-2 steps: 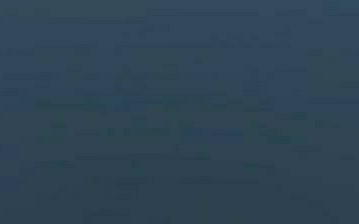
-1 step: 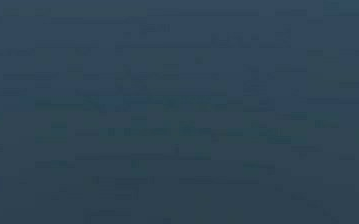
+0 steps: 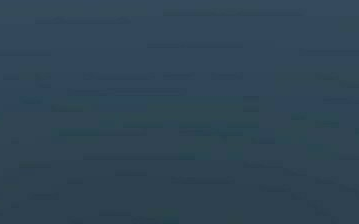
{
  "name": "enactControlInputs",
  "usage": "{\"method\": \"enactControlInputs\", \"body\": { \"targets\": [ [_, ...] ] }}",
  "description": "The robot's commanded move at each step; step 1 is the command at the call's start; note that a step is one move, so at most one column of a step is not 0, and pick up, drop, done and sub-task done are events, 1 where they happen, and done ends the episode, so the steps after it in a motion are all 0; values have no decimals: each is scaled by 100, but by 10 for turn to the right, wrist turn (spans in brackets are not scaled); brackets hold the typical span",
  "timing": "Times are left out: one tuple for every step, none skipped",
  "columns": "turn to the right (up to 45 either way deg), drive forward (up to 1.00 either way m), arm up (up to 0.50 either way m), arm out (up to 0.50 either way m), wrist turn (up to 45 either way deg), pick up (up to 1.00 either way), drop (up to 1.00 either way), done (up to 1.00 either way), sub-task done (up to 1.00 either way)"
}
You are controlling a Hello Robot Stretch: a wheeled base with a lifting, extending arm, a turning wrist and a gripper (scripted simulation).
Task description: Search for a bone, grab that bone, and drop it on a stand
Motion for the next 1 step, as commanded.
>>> {"method": "enactControlInputs", "body": {
  "targets": [
    [0,0,0,0,0,0,0,100,0]
  ]
}}
